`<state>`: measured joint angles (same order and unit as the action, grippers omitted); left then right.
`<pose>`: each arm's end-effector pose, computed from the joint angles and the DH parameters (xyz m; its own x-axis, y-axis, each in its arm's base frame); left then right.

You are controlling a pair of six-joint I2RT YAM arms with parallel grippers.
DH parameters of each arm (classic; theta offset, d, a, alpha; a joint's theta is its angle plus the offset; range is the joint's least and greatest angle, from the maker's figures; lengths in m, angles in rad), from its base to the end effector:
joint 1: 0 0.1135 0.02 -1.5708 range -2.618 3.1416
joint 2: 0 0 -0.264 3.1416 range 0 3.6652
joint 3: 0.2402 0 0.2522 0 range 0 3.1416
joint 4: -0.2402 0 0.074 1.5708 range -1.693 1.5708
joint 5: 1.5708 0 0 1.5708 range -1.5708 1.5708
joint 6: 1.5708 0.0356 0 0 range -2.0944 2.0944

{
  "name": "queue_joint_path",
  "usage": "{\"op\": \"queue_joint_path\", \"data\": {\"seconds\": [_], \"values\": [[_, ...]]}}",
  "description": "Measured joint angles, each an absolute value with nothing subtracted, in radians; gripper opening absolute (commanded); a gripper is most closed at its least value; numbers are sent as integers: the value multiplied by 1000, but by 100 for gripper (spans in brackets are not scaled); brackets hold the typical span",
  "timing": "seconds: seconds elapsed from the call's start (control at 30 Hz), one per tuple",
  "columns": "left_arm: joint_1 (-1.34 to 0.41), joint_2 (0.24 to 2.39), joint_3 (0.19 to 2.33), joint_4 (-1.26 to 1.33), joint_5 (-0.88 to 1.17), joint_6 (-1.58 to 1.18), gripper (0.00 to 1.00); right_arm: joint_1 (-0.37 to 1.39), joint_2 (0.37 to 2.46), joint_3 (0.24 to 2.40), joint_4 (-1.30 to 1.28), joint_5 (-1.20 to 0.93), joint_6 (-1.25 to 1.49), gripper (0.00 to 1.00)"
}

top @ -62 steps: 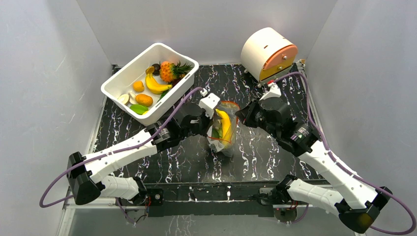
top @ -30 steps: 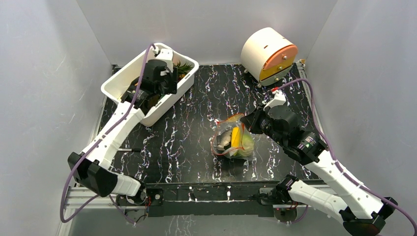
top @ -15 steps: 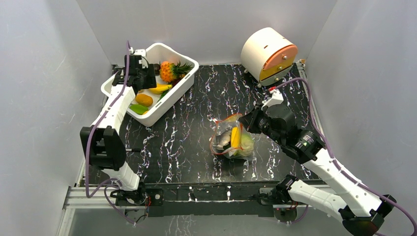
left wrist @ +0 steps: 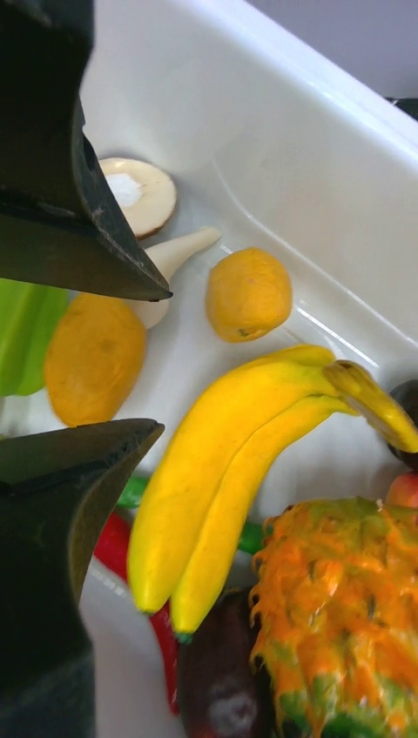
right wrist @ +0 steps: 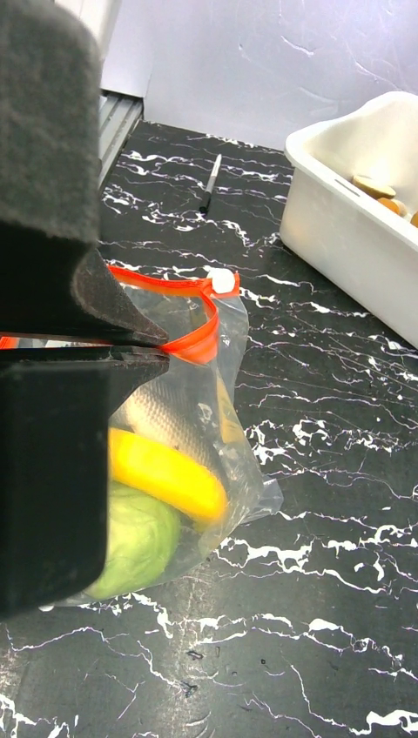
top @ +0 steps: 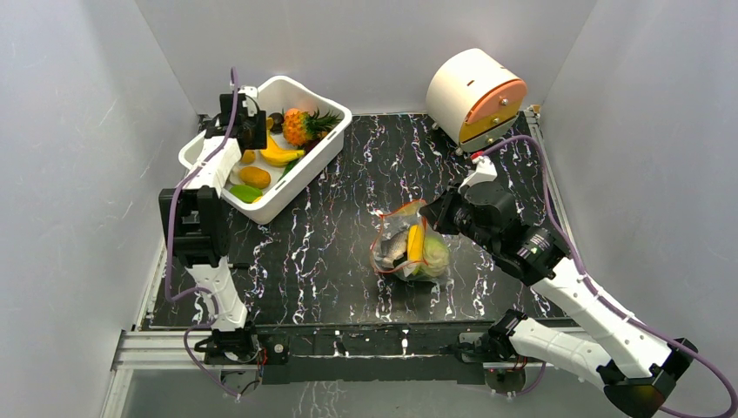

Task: Place the food in the zip-top bag and seal the zipper
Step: Pick up the fake fruit from the bin.

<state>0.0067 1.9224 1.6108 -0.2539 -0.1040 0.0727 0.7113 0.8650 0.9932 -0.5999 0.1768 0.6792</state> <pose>0.4548 0.0067 0.2847 -0.5413 0.0686 -0.8381 -0.0551 0.9916 0.1168 0.1413 0.1135 0.3557 -0.5970 0.3019 -0.7433 -0.1914 0.8461 0.4974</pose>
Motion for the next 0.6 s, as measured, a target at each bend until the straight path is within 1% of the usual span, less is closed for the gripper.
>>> {"op": "queue_joint_path", "data": {"seconds": [0.33,0.47,0.6], "values": [[13,2086,1658,-200,-198,176,56,711,875,1006,-602,181,683,0],[16,2118,1658,-166,-228,200,60,711,874,1006,-603,181,683,0],[19,2154,1702,-155,-240,213,60,711,874,1006,-603,185,683,0]]}}
